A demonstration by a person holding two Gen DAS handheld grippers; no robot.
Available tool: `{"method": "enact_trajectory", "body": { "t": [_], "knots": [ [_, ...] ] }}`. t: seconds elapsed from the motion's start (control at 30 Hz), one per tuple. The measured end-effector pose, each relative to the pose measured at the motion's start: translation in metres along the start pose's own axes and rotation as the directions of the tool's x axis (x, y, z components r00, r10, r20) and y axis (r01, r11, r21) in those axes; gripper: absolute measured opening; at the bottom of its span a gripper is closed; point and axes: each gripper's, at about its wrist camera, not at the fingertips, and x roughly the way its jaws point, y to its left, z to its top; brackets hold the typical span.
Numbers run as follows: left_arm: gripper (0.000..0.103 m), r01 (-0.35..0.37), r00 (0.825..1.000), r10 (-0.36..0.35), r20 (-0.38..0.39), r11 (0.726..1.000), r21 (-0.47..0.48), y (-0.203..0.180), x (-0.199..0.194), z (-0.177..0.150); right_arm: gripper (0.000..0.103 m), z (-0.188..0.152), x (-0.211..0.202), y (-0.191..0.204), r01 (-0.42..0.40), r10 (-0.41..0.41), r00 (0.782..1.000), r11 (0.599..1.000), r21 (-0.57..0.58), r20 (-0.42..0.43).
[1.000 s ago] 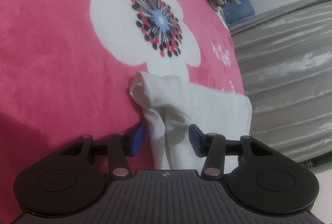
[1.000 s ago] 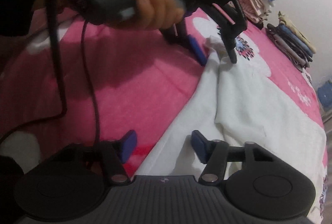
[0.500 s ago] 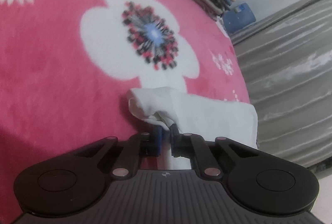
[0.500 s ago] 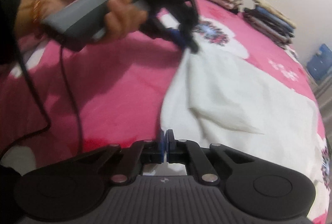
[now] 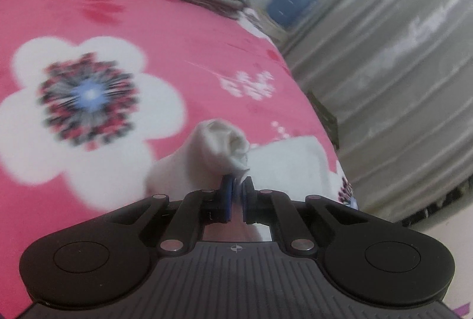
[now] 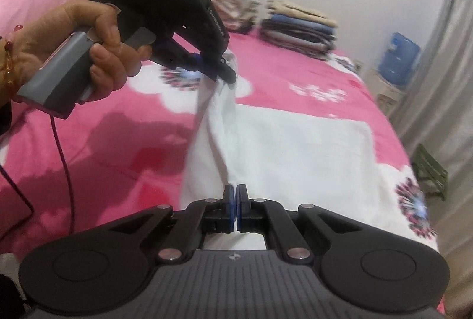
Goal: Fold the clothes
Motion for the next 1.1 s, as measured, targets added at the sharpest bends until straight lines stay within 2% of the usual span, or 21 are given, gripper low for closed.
{"method": "enact_trajectory", "body": {
  "t": [0.17,0.33,0.77,0.9,0.97,1.03,1.07,1.1],
  "knots": [
    [0.004,-0.014,0.998,0.022,-0.063,0.993,0.121,-0.045,0.056,0.01,0.002,-0.007,0.004,-0.046,0.091,-0.09,0.996,0.994,0.067,-0.016],
    [0.004,0.005,0.994,0.015,-0.108,0.984,0.175,-0.071,0.104,0.021,0.002,-0.018,0.017,-0.099,0.17,-0.162,0.985,0.973,0.154,-0.064],
    [0.004,0.1,0.989,-0.059,-0.136,0.943,0.317,-0.123,0.164,0.045,0.002,-0.037,0.032,-0.169,0.311,-0.284,0.948,0.919,0.24,-0.141],
    [0.005,0.17,0.977,-0.125,-0.175,0.947,0.274,-0.114,0.168,0.044,0.003,-0.045,0.04,-0.174,0.295,-0.246,0.948,0.919,0.262,-0.203],
    [0.007,0.188,0.976,-0.151,-0.158,0.949,0.253,-0.102,0.153,0.045,0.005,-0.049,0.046,-0.184,0.249,-0.174,0.952,0.921,0.3,-0.253],
    [0.012,0.197,0.978,-0.174,-0.113,0.951,0.24,-0.084,0.127,0.044,0.008,-0.048,0.036,-0.197,0.21,-0.13,0.963,0.912,0.353,-0.238],
    [0.016,0.194,0.98,-0.178,-0.084,0.951,0.242,-0.076,0.112,0.041,0.014,-0.045,0.028,-0.205,0.189,-0.114,0.971,0.905,0.381,-0.209],
    [0.021,0.191,0.982,-0.182,-0.056,0.951,0.244,-0.067,0.097,0.039,0.025,-0.042,0.019,-0.214,0.164,-0.098,0.979,0.897,0.411,-0.177]
  ]
}}
